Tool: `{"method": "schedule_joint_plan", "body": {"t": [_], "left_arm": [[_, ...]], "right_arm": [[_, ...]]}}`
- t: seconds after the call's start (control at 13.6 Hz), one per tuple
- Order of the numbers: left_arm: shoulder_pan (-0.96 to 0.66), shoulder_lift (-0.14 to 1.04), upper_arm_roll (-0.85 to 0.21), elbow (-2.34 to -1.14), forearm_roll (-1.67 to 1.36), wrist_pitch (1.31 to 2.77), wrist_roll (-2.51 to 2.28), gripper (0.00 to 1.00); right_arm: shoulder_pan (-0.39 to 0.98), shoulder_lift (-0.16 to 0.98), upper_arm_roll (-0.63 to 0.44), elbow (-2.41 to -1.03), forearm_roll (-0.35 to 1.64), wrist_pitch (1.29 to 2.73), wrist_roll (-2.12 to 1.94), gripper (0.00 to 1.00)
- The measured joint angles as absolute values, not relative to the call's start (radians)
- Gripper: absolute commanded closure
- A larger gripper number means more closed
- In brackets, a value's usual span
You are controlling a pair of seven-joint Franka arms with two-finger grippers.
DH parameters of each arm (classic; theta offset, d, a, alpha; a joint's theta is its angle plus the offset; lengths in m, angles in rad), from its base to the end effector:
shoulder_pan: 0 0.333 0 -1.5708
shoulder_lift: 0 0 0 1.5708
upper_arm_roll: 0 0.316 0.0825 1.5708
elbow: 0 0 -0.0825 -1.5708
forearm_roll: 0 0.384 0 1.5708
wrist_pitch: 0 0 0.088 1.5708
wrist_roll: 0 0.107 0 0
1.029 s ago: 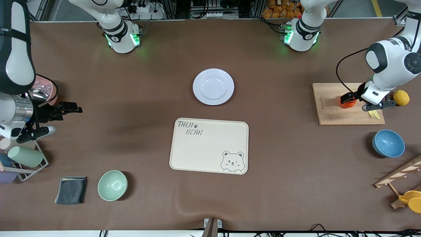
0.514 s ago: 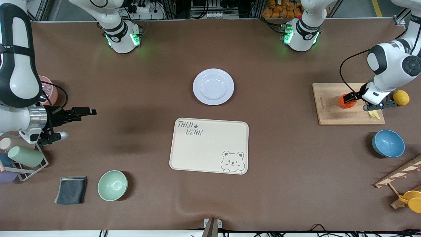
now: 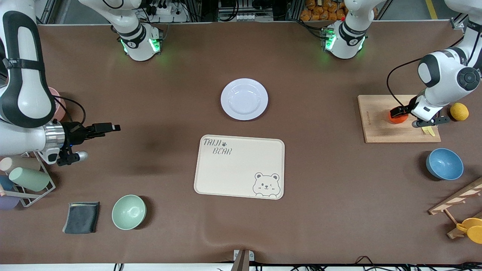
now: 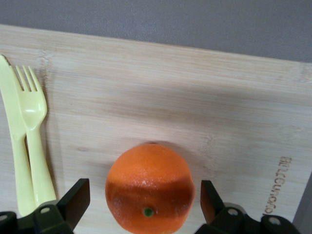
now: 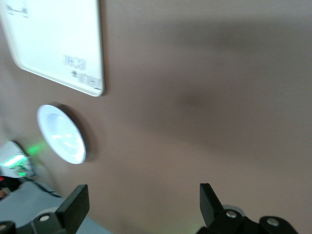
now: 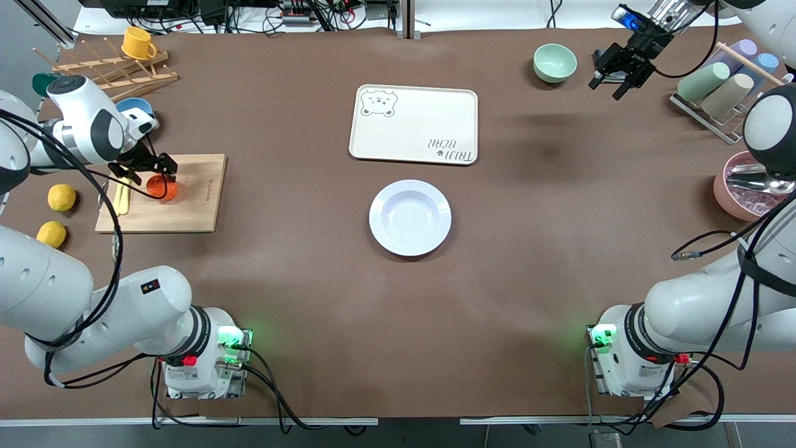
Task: Place orange and plate with both arms
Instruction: 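Grasp the orange with the left gripper while the right gripper advances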
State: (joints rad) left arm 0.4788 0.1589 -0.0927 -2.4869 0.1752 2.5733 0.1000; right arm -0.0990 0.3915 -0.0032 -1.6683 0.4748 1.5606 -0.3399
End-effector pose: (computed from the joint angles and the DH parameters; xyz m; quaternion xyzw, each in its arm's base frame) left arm 0.4337 0.1720 0.2206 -0.9964 -0.0677 0.0431 0.0275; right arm 0.6081 -0.0126 0.3605 -0.9419 -0.0563 0.1843 0.2750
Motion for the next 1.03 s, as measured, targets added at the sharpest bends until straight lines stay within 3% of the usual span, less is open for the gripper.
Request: {"method": "schedule_joint_plan", "body": {"t": [0.22, 0.44, 0.59, 0.66, 1.03], "left_arm": [[0.484, 0.185, -0.093, -2.487, 0.175, 2.600, 0.100, 0.00], [0.492, 0.210, -0.093, -2.487, 0.175, 2.603, 0.100, 0.29], [0.494, 0.218, -0.093, -2.487, 0.175, 2.609, 0.100, 0.59], [0.494, 0.216, -0.093, -2.486, 0.175, 2.607, 0.100, 0.66], [0.495, 0.200, -0.118, -2.452, 0.177, 2.613, 0.111, 0.72]], "right_arm": [[-0.099, 0.417, -0.004, -1.701, 0.533, 1.569, -0.340, 0.00], [-0.099, 0.426, -0.004, -1.725, 0.565, 1.583, -0.340, 0.00], [-0.099, 0.429, -0.005, -1.735, 0.569, 1.585, -0.340, 0.00], [-0.099, 0.430, -0.005, -1.741, 0.570, 1.586, -0.340, 0.00], [-0.098, 0.477, -0.001, -1.764, 0.661, 1.612, -0.357, 0.00]]}}
